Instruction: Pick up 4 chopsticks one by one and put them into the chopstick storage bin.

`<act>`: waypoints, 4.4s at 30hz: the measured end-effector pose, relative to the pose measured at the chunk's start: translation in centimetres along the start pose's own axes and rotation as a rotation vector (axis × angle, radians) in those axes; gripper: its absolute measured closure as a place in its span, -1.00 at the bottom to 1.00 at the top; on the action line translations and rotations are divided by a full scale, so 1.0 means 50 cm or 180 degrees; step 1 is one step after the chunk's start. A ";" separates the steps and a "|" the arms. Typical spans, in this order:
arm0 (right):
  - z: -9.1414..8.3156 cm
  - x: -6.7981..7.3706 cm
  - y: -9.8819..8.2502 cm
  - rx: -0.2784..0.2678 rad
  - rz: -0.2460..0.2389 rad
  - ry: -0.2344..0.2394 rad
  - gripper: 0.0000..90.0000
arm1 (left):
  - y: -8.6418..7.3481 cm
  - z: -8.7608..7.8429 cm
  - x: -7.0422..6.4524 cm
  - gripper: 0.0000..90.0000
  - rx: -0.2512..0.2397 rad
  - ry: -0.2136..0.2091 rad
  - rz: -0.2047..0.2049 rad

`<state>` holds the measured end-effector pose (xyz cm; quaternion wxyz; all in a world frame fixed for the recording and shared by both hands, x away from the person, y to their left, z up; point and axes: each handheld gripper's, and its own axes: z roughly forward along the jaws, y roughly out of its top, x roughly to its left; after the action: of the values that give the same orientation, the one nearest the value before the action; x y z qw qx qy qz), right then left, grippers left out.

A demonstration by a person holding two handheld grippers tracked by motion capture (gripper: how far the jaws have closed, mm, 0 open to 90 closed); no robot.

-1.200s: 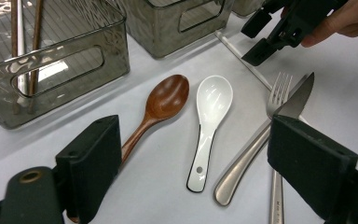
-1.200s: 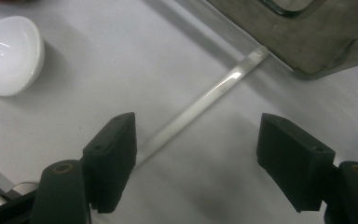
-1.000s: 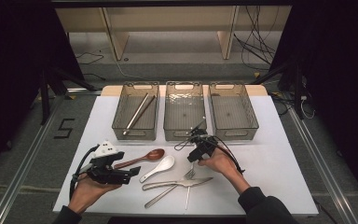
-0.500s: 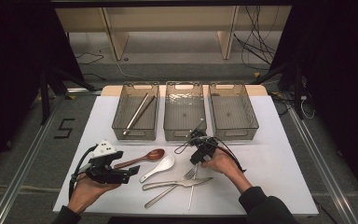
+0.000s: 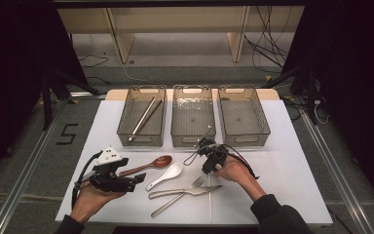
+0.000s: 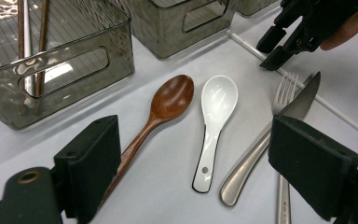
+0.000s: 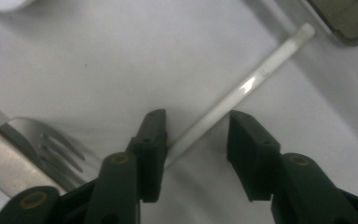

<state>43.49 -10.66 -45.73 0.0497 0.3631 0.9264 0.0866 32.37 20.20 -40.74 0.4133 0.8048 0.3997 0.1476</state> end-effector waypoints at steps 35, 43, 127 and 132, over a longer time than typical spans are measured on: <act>-0.005 -0.006 -0.007 0.0185 -0.0283 0.0079 0.86 | -0.001 0.006 -0.002 -0.63 0.0040 -0.0012 0.0023; -0.008 -0.008 -0.008 0.0255 -0.0301 0.0136 0.81 | -0.002 0.006 -0.001 -0.63 0.0047 -0.0005 0.0036; -0.150 0.177 -0.048 -0.0044 -0.1906 0.0408 0.91 | 0.065 0.109 -0.112 0.15 0.0724 -0.1163 0.1348; -0.151 0.181 -0.050 -0.0075 -0.1951 0.0439 0.91 | 0.063 0.110 -0.112 0.31 0.0772 -0.1221 0.1339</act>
<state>34.05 -7.20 -39.09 0.0147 0.0597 0.9928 0.1027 33.57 11.83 -41.12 0.3425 0.9265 0.1537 0.0265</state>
